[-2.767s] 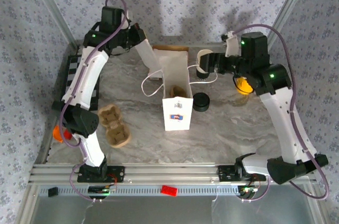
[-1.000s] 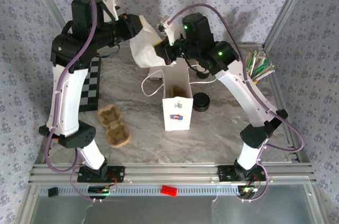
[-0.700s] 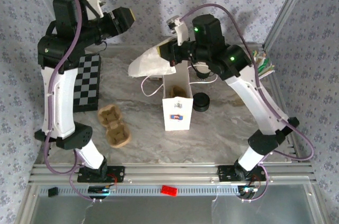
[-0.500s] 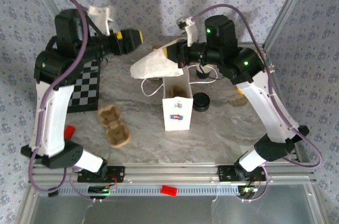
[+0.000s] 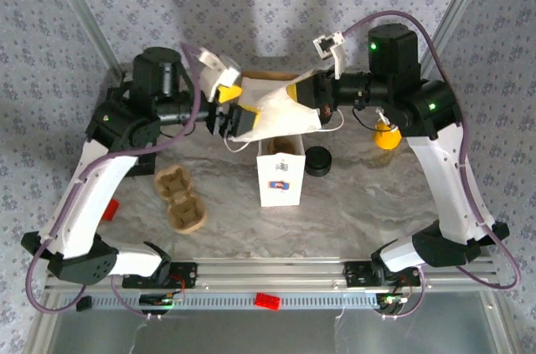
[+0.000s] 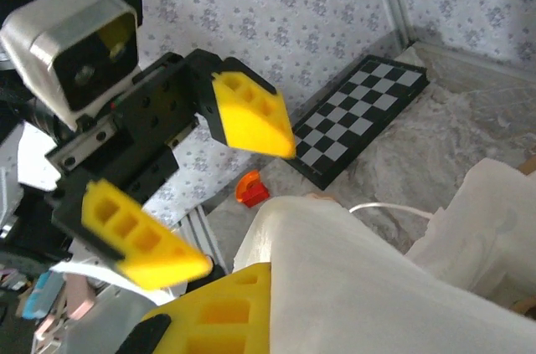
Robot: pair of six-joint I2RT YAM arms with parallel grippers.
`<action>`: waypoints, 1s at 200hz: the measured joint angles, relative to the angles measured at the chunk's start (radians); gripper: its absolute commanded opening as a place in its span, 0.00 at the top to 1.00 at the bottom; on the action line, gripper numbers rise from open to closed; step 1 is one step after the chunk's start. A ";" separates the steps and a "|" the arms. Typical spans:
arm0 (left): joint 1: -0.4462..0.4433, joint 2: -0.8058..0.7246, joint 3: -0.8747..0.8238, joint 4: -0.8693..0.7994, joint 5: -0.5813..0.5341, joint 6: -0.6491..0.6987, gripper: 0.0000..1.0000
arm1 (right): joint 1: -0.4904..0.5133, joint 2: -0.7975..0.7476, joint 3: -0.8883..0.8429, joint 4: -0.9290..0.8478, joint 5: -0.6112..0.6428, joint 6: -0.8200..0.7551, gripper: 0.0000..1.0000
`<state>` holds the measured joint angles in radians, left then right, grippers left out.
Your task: Pack the takeout coffee
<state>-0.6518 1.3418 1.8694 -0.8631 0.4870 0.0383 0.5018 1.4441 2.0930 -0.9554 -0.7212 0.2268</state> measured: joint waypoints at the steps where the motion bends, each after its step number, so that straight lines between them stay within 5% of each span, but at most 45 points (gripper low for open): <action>1: -0.002 0.001 0.000 0.000 0.000 0.003 0.19 | 0.000 0.000 0.000 0.000 -0.002 0.000 1.00; 53: -0.065 0.077 0.016 0.006 0.030 0.119 0.36 | -0.027 -0.003 0.000 -0.015 -0.116 -0.010 1.00; 104: -0.101 0.148 0.107 0.008 0.042 0.179 0.93 | -0.040 -0.005 -0.003 -0.030 -0.155 -0.017 1.00; 127: -0.108 0.152 0.121 0.012 0.039 0.171 1.00 | -0.051 -0.005 -0.004 -0.032 -0.147 -0.017 0.94; 161: -0.114 0.153 0.135 0.031 -0.016 0.085 1.00 | -0.069 -0.005 -0.003 -0.038 -0.095 -0.017 0.42; 200: -0.163 0.183 0.237 0.012 -0.236 -0.116 1.00 | -0.113 -0.032 -0.009 -0.051 0.070 0.021 0.16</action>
<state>-0.8150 1.5249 2.1059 -0.8509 0.2508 -0.0772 0.3889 1.4120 2.0838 -1.0061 -0.6514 0.2474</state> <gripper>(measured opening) 0.053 0.789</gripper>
